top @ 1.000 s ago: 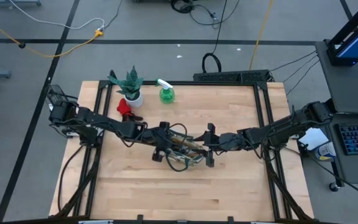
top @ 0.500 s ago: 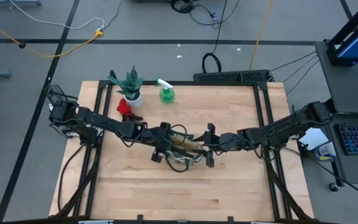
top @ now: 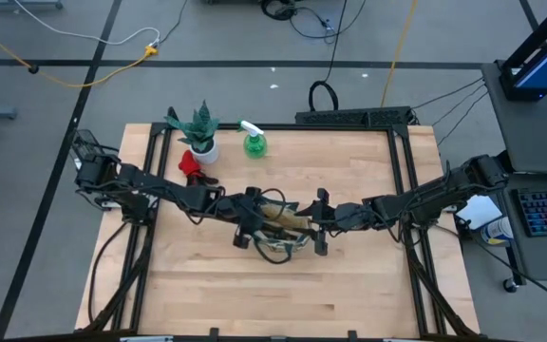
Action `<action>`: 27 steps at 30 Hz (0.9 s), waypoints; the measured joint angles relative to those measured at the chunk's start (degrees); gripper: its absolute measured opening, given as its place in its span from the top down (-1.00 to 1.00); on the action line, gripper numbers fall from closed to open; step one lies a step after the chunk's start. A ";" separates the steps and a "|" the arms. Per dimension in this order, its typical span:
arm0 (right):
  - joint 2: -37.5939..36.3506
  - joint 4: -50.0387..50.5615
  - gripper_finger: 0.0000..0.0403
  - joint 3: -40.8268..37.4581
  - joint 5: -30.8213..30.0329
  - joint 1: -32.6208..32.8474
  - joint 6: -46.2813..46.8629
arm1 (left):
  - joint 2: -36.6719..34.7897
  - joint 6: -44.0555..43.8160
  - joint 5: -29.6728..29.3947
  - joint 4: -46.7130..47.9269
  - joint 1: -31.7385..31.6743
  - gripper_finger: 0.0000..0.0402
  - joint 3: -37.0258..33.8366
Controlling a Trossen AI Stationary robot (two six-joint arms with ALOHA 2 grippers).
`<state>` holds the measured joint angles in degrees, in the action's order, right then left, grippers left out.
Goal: Pick & Place Garden tools in Gardening bag
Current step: Put the green spray bottle into the gardening bag
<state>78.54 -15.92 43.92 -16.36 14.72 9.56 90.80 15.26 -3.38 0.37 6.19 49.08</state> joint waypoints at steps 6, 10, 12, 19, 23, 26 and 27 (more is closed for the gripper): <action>0.00 -0.06 0.03 -0.05 0.00 0.00 0.00 | -0.74 -2.24 -0.11 -1.95 1.55 0.28 -0.04; 0.00 -0.74 0.03 -1.66 0.00 0.00 0.17 | -2.16 -2.00 -1.74 -2.62 2.87 0.28 -0.06; 0.00 -1.46 0.03 -2.91 -0.02 0.00 0.20 | -3.01 -1.68 -3.19 -1.86 3.45 0.28 -0.04; 0.00 -13.96 0.03 -8.60 0.00 0.00 0.22 | -6.87 -0.54 -7.47 -1.97 5.01 0.28 -0.04; 0.00 -19.13 0.03 -10.73 0.02 0.00 -0.39 | -9.69 -0.43 -10.73 -1.90 5.61 0.28 0.00; 0.00 -20.19 0.03 -10.99 0.00 0.00 -1.23 | -11.81 -0.43 -13.09 -1.58 5.94 0.28 0.00; 0.00 -20.75 0.03 -10.99 0.00 0.00 -1.40 | -12.59 -0.43 -13.92 -1.76 6.02 0.28 0.00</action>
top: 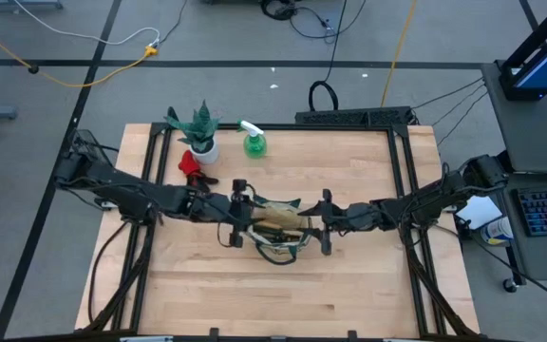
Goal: Pick & Place Garden tools in Gardening bag
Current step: Put the green spray bottle into the gardening bag
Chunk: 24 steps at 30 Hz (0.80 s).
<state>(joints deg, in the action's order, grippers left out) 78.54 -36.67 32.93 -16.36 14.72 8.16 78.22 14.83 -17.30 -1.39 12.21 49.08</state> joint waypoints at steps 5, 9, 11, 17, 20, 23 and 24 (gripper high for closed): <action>0.00 -2.47 0.03 0.00 0.00 0.00 -2.15 | -3.62 -1.05 -4.75 2.03 0.78 0.28 0.00; 0.00 -4.89 0.03 0.00 -0.11 -0.02 -5.28 | -6.67 -5.19 -9.07 6.78 1.09 0.28 0.04; 0.02 -7.02 0.03 0.00 -0.11 -0.20 -7.10 | -8.04 -7.59 -10.12 10.50 1.07 0.28 0.04; 0.02 -12.96 0.03 0.00 -0.09 -3.04 -6.17 | -10.78 -13.13 -13.94 18.31 1.07 0.28 0.07; 0.02 -12.89 0.03 0.02 -0.09 -5.01 -5.88 | -10.91 -14.60 -16.90 20.23 1.02 0.28 0.09; 0.02 -12.81 0.03 0.73 -0.04 -6.77 -5.52 | -10.84 -16.51 -19.63 23.77 0.98 0.28 0.09; 0.02 -12.77 0.03 1.16 -0.04 -7.28 -5.45 | -10.86 -17.18 -19.92 24.82 0.88 0.28 0.09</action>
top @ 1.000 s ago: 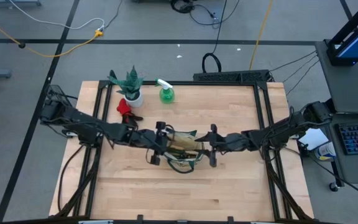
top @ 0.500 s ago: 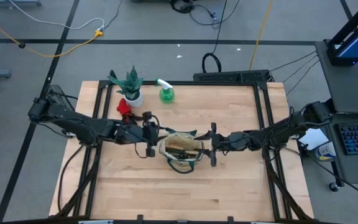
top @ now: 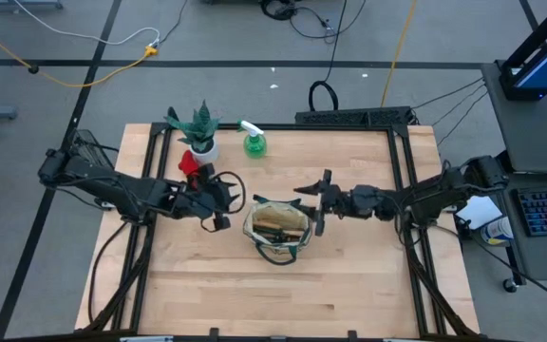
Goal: Pick & Place Garden tools in Gardening bag
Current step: Put the green spray bottle into the gardening bag
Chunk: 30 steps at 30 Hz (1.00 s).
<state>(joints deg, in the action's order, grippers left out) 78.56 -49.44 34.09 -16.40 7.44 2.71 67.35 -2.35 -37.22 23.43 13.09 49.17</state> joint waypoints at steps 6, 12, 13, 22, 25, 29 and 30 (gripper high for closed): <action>0.00 10.82 0.03 7.29 3.40 -3.18 -2.77 | 0.00 -7.06 -0.26 4.76 -1.17 0.28 0.00; 1.29 26.39 0.03 17.30 6.10 -7.88 -2.98 | 0.02 -10.48 -0.32 7.99 -2.31 0.28 0.00; 1.36 27.48 0.03 17.90 6.17 -8.68 -2.98 | 0.02 -11.11 -0.31 8.36 -2.49 0.28 0.00; 3.64 27.21 0.03 19.90 9.46 -17.08 -3.40 | 0.01 -13.27 -0.36 9.87 -2.63 0.28 0.00; 5.62 26.87 0.03 19.99 12.48 -20.04 -2.92 | 0.00 -13.22 -0.37 9.87 -2.63 0.28 0.00; 8.39 23.99 0.03 19.97 16.25 -23.82 -1.80 | 0.00 -13.57 -0.37 9.87 -2.63 0.28 0.00; 8.61 23.93 0.03 19.97 16.94 -24.60 -1.63 | 0.00 -13.87 -0.39 9.85 -2.63 0.28 0.00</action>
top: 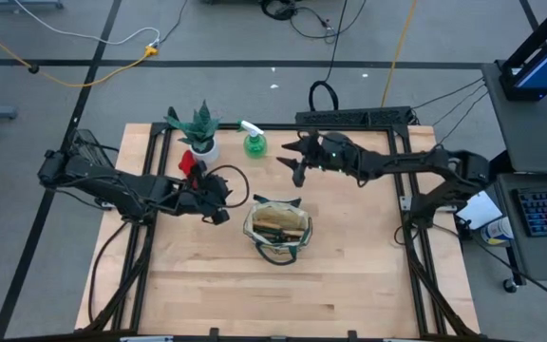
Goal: Pick & Place Garden tools in Gardening bag
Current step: Put the green spray bottle into the gardening bag
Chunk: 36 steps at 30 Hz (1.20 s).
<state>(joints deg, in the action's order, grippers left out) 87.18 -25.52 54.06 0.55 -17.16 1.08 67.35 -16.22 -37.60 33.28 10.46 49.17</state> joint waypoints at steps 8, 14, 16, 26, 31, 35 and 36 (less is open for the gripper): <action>1.07 1.50 0.03 -0.02 1.08 -1.62 -0.22 | 0.02 5.57 -0.95 -0.64 -2.58 0.28 0.00; 1.09 1.73 0.03 -0.02 1.09 -0.72 -0.24 | 0.02 19.04 5.42 -7.98 -9.31 0.28 0.00; 1.09 1.79 0.03 -0.02 1.14 -0.54 -0.23 | 0.02 24.96 10.88 -12.17 -12.01 0.28 0.00; 1.09 1.81 0.03 -0.02 1.08 1.27 -0.24 | 3.59 42.12 26.32 -20.50 -24.68 0.28 3.18; 1.09 1.82 0.03 -0.02 1.08 2.85 -0.24 | 11.06 49.18 28.65 -14.41 -29.47 0.28 12.77; 1.08 2.35 0.03 -0.02 1.09 3.95 -0.25 | 17.48 54.39 28.70 -7.19 -32.91 0.28 20.64; 1.07 2.40 0.03 -0.02 1.09 4.16 -0.26 | 18.95 54.92 28.61 -6.06 -33.75 0.28 22.16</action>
<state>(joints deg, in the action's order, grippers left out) 88.25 -23.12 54.04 1.63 -13.00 0.83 86.31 38.70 -8.99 27.22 -23.30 71.33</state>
